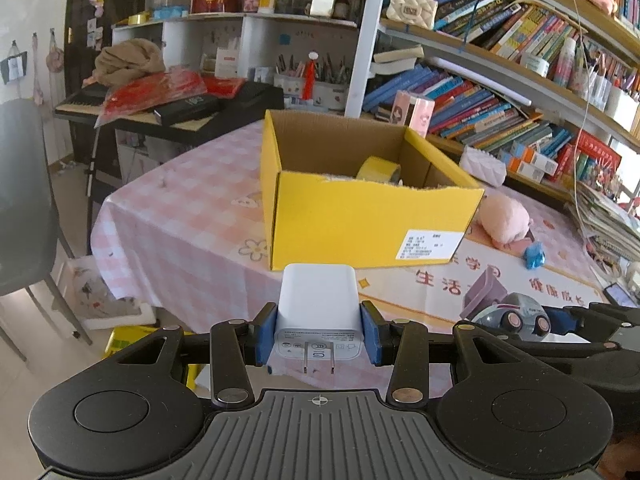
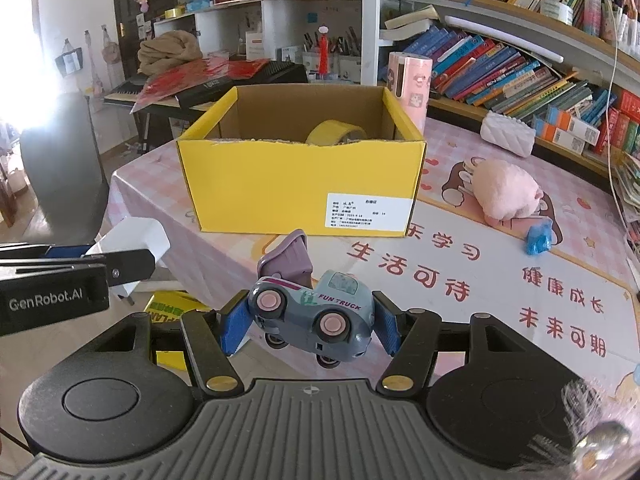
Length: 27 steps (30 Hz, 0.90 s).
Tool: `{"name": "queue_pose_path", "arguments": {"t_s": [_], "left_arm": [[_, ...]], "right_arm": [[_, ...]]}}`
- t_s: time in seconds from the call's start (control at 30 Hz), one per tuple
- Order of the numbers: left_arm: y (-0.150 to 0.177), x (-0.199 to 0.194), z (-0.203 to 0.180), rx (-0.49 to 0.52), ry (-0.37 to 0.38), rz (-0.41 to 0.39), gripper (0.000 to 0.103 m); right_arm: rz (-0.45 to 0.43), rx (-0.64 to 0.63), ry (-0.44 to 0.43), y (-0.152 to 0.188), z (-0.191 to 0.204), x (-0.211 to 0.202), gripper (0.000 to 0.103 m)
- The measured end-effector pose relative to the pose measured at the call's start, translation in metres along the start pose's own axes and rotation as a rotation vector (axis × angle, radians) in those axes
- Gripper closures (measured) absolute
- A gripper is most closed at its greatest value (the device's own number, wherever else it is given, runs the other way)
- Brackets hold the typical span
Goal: Organize objects
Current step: 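Lift and carry the charger with the left tool while the right tool carries the truck to the yellow box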
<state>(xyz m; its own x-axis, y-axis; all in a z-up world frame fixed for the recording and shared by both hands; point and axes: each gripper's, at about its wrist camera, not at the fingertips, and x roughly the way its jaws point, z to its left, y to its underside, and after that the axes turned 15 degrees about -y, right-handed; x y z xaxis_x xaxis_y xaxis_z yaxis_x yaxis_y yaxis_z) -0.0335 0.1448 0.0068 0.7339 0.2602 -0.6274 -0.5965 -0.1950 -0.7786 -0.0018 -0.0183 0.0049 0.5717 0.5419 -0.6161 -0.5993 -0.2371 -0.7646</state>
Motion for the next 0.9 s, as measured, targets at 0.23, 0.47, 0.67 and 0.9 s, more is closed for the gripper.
{"name": "queue_pose_path", "arguments": {"t_s": [0.23,0.47,0.67,0.9], "left_arm": [[-0.014,0.001,-0.005,0.009,-0.001,-0.043,0.061],[-0.042,0.007,-0.016,0.025,-0.007,-0.106,0.061],[-0.073,0.027,-0.028,0.021,-0.015,-0.145,0.061],[-0.098,0.061,-0.046,0.014,-0.034,-0.146,0.062]], "right_arm": [[-0.023,-0.013,-0.013,-0.012,-0.003,0.003,0.042],[-0.08,-0.014,-0.02,-0.041,-0.016,0.009,0.042],[-0.154,-0.053,-0.02,-0.082,-0.034,0.017,0.042],[-0.2,-0.105,-0.032,-0.129,-0.063,0.038,0.042]]}}
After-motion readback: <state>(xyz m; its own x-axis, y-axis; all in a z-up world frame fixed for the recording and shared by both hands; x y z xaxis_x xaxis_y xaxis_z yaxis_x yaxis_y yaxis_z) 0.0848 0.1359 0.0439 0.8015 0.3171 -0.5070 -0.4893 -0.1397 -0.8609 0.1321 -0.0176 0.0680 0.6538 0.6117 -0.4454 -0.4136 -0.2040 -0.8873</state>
